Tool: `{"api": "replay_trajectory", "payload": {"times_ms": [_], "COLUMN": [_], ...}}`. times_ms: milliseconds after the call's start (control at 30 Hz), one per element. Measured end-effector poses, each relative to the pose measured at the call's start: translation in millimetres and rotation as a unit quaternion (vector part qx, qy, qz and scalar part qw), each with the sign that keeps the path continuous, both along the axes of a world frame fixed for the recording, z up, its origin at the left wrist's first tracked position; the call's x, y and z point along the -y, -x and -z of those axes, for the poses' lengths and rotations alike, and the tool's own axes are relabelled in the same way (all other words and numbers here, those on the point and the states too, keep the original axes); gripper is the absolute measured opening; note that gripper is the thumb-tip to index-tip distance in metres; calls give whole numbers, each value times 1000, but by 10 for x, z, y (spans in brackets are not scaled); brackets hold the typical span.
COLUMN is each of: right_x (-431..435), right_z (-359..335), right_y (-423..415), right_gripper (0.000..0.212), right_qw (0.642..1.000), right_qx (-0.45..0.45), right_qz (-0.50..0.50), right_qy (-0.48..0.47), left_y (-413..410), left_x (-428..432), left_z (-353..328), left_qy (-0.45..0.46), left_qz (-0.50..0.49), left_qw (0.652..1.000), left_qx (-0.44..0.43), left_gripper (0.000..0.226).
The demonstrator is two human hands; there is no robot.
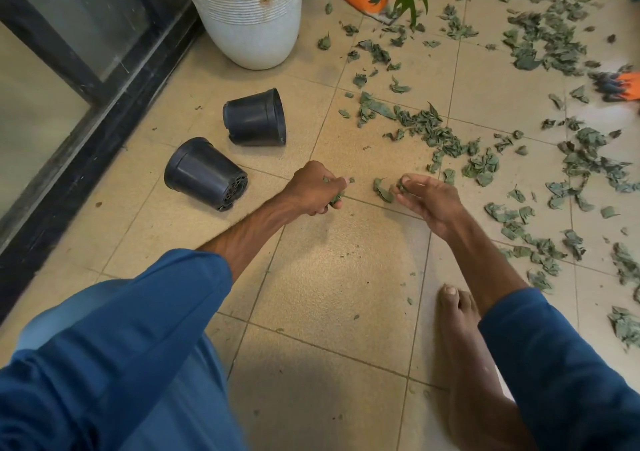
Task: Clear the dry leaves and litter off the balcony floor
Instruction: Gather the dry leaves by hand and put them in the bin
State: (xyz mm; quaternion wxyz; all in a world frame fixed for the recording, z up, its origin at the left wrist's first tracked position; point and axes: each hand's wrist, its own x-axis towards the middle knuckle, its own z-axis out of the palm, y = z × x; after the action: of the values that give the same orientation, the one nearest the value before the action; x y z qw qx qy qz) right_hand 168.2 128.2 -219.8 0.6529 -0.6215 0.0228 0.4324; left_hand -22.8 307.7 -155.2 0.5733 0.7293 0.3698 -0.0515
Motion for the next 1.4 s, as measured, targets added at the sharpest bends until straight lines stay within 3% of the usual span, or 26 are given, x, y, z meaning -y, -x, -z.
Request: {"api": "replay_trajectory", "payload": {"times_ms": [67, 167, 300, 433, 833, 1033, 1200, 1400], "right_x": [-39, -171, -420, -506, -245, -239, -264, -247], "right_z": [48, 61, 146, 409, 390, 390, 338, 375], "right_y": [-50, -53, 8, 65, 206, 181, 159, 275], "right_gripper": [23, 17, 8, 12, 15, 57, 19, 11], "right_qw": [993, 954, 858, 776, 777, 792, 754, 728], "right_qx": [91, 236, 399, 471, 513, 481, 515, 561], "right_qz": [-29, -101, -198, -256, -226, -240, -291, -274], "right_qy": [69, 155, 257, 333, 286, 288, 286, 283], "left_y": [20, 60, 101, 171, 306, 265, 305, 327], "left_x": [18, 16, 2, -54, -168, -136, -165, -193], "left_z": [-8, -34, -92, -87, -25, -40, -12, 1], "left_qy": [-14, -28, -38, -42, -59, -50, -57, -70], "left_qz": [23, 51, 63, 64, 71, 85, 94, 102], "left_qw": [1000, 998, 997, 996, 993, 993, 991, 990], "left_qx": [-10, -25, -39, -47, -73, -65, -72, -66], "left_gripper": [31, 28, 27, 29, 30, 31, 32, 34]}}
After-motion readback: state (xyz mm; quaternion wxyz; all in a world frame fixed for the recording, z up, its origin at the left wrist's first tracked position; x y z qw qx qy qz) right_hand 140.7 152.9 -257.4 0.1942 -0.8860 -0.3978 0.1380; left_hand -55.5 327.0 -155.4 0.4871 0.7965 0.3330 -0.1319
